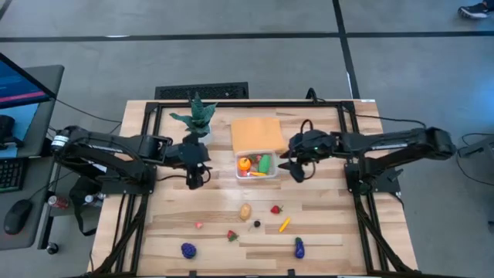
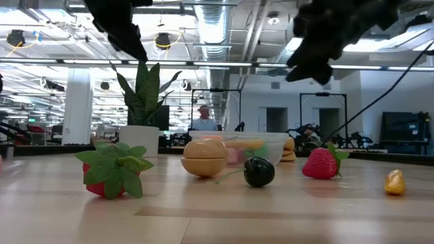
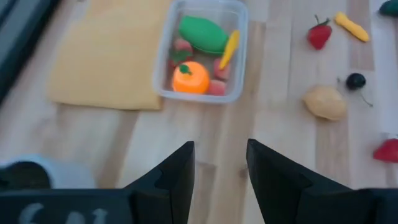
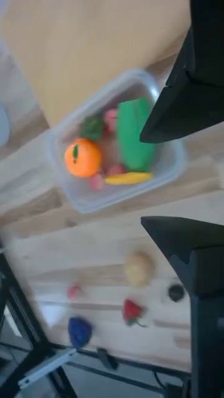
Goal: Pick and placing Produce into tupperware
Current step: Put the pink apricot into the transparent bin
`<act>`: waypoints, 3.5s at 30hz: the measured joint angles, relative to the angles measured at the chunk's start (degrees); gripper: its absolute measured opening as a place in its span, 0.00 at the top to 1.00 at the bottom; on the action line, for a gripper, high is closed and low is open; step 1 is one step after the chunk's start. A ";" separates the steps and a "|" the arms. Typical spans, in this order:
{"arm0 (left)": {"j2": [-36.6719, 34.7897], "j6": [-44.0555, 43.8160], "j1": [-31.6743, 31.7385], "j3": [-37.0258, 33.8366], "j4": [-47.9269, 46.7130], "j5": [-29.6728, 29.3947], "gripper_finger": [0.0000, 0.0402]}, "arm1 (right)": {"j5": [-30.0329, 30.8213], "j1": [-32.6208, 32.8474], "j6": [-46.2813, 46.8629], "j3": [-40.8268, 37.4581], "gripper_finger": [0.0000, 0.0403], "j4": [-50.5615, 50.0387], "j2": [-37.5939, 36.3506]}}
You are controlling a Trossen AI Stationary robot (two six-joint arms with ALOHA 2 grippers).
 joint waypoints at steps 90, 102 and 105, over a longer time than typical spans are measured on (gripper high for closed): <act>19.30 -48.05 -55.19 -20.66 22.17 -29.45 0.66 | 4.92 9.10 19.18 -0.02 0.68 -21.85 -16.73; 25.28 -44.28 -53.84 -20.66 30.78 -23.94 0.66 | 5.46 9.10 18.13 -0.03 0.68 -21.88 -16.73; 27.36 -45.20 -53.77 -20.66 32.83 -24.48 0.66 | 5.44 9.21 18.88 -0.04 0.68 -21.89 -16.73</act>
